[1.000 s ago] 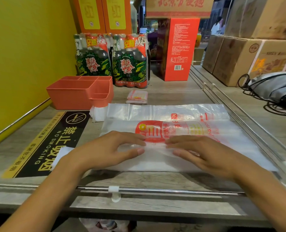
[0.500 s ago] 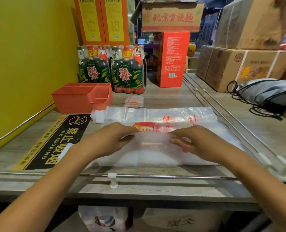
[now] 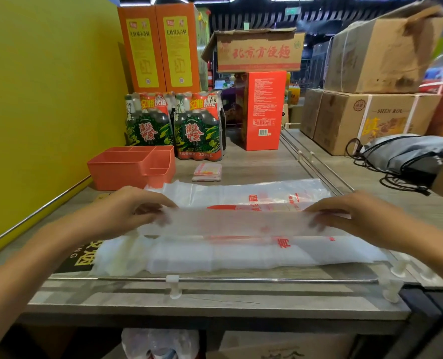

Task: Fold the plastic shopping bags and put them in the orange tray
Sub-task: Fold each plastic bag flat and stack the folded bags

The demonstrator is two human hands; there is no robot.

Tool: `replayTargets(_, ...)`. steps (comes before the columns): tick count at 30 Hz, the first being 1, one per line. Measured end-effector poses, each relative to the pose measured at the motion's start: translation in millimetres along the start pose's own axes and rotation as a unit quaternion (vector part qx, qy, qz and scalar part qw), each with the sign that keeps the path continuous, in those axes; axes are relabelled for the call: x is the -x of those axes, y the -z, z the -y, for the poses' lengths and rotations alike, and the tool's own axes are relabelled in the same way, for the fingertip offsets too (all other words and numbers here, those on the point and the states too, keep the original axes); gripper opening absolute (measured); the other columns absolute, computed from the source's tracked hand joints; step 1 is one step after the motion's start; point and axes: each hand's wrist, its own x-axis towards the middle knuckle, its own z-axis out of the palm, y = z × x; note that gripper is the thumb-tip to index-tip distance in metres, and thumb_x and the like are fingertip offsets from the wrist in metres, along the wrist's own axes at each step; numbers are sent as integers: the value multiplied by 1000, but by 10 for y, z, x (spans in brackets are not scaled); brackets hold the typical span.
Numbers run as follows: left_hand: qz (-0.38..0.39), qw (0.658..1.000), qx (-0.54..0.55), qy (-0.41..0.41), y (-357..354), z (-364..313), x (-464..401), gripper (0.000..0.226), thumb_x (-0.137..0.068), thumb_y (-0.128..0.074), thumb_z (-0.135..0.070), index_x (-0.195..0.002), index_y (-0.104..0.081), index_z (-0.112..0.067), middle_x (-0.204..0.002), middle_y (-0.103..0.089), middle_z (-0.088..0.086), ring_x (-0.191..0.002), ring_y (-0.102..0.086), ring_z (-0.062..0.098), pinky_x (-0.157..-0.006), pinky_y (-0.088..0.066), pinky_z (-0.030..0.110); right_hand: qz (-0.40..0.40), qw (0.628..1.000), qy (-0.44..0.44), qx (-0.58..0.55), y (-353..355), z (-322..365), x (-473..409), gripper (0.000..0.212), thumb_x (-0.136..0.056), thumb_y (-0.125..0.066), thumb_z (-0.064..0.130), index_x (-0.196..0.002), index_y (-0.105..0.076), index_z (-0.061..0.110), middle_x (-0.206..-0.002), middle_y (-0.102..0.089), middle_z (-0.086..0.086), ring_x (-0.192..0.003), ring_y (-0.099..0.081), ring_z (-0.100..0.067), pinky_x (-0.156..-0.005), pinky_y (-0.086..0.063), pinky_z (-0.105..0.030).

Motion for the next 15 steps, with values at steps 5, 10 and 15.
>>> replayTargets(5, -3, 999, -16, 38, 65, 126, -220, 41, -92, -66, 0, -123, -68, -27, -99, -74, -14, -90, -71, 0, -86, -58, 23, -3, 1000, -24, 19, 19, -170, -257, 32, -95, -68, 17, -123, -66, 33, -89, -72, 30, -81, -69, 8, -87, -56, -21)
replayTargets(10, 65, 981, -158, 90, -1, 305, -449, 51, -93, -64, -1, -130, -62, -35, -117, -66, -16, -99, -64, 1, -87, -56, 28, -2, 993, -48, 106, -219, -318, -392, 58, -92, -72, 32, -142, -47, 45, -132, -59, 22, -122, -56, -7, -104, -46, -31)
replayTargets(15, 31, 959, -281, 2, -204, 149, -419, 53, -100, -58, -22, -145, -43, -43, -156, -33, -21, -143, -33, 5, -107, -41, 31, 41, 980, 17, 196, -438, -241, -392, 64, -98, -62, 29, -152, -30, 43, -163, -22, 18, -150, -24, -8, -119, -18, -24)
